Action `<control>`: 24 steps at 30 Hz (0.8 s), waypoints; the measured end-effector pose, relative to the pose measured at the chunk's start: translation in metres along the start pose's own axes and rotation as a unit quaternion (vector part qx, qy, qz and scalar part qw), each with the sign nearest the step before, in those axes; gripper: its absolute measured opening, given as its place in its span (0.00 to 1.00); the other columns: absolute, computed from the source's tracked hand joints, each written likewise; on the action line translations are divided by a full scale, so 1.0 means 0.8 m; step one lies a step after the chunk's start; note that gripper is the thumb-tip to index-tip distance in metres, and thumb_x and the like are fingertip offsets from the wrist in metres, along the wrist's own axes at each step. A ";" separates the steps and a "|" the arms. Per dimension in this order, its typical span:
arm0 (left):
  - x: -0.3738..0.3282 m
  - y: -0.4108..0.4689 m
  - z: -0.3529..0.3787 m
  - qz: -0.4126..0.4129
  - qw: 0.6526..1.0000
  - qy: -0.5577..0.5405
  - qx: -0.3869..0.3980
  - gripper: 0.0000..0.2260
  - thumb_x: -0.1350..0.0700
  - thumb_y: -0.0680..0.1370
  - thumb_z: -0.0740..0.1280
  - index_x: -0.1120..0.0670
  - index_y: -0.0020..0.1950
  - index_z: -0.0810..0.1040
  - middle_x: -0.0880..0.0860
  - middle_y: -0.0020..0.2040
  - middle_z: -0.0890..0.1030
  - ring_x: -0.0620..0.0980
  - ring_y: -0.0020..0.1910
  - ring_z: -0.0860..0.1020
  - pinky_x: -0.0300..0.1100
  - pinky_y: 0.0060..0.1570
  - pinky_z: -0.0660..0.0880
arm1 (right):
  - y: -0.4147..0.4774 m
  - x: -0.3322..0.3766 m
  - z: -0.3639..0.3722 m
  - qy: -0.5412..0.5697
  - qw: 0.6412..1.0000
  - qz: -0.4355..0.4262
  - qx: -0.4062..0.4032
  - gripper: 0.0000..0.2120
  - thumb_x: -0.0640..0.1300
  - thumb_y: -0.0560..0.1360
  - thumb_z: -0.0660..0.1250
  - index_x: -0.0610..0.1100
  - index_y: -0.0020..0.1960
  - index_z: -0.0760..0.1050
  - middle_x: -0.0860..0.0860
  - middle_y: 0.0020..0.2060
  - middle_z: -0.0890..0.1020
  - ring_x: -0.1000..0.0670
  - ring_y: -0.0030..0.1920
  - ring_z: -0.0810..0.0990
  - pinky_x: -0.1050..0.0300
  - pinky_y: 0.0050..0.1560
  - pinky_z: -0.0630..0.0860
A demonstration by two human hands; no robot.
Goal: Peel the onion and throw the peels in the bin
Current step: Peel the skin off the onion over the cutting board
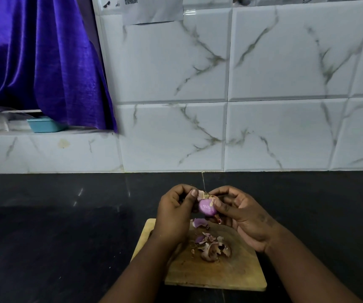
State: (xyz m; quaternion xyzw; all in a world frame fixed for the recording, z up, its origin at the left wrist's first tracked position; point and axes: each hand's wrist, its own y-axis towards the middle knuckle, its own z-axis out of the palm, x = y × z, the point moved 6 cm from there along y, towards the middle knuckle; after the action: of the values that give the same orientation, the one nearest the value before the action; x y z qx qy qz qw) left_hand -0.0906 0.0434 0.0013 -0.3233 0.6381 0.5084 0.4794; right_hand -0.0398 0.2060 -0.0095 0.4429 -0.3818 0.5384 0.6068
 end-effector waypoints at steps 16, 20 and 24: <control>-0.006 -0.003 -0.004 0.002 0.999 0.036 -0.005 0.10 0.64 0.82 0.68 0.54 0.49 0.88 0.49 0.46 0.88 0.39 0.45 0.84 0.30 0.42 0.78 | 0.001 0.004 0.001 0.019 1.000 -0.012 -0.019 0.14 0.37 0.75 0.70 0.39 0.60 0.82 0.37 0.57 0.85 0.45 0.49 0.86 0.55 0.44 0.85; -0.010 -0.002 0.003 0.049 0.997 0.025 0.050 0.07 0.62 0.80 0.72 0.53 0.55 0.88 0.49 0.51 0.89 0.45 0.52 0.86 0.36 0.52 0.82 | 0.001 0.004 -0.001 0.017 1.000 -0.010 -0.021 0.16 0.37 0.74 0.71 0.39 0.61 0.81 0.37 0.56 0.85 0.44 0.49 0.86 0.55 0.42 0.84; -0.004 -0.001 0.003 0.027 0.998 0.019 0.046 0.07 0.63 0.80 0.72 0.54 0.52 0.88 0.52 0.48 0.89 0.50 0.50 0.87 0.44 0.52 0.84 | 0.001 0.005 -0.001 -0.020 0.999 -0.020 -0.023 0.13 0.39 0.73 0.73 0.38 0.57 0.82 0.37 0.52 0.86 0.44 0.48 0.86 0.55 0.41 0.83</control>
State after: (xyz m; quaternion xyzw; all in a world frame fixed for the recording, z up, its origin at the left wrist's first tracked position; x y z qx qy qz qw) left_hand -0.0881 0.0450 0.0044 -0.2931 0.6785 0.4851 0.4673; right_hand -0.0398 0.2080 -0.0058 0.4470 -0.3972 0.5088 0.6194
